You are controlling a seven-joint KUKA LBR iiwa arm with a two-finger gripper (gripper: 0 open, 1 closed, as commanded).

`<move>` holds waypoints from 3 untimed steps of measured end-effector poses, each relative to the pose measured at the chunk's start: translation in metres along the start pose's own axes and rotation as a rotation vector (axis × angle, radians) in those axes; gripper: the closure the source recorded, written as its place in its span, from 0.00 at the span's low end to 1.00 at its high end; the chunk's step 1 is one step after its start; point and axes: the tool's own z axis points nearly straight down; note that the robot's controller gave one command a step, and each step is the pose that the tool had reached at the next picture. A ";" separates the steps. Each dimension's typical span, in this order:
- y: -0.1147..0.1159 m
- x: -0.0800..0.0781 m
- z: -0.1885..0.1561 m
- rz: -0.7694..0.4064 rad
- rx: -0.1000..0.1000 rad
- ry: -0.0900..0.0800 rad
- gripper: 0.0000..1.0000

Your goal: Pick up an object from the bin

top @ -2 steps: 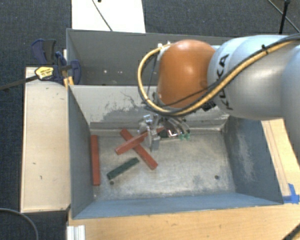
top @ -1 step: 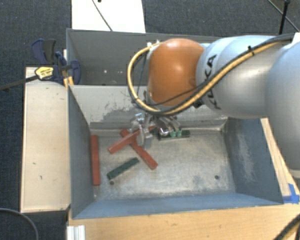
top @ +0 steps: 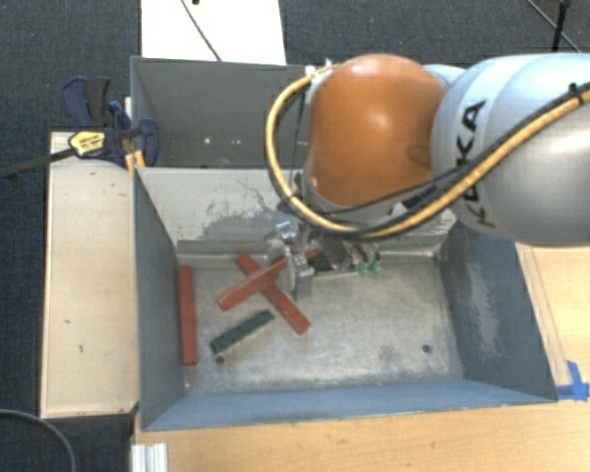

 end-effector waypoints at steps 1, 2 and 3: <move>0.060 -0.013 0.071 0.080 -0.002 0.014 1.00; 0.061 -0.029 0.003 0.050 0.000 0.000 1.00; 0.050 0.009 0.048 0.136 0.002 0.014 1.00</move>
Offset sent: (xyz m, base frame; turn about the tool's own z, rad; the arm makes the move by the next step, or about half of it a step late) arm -0.0046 0.0577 -0.0677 0.0848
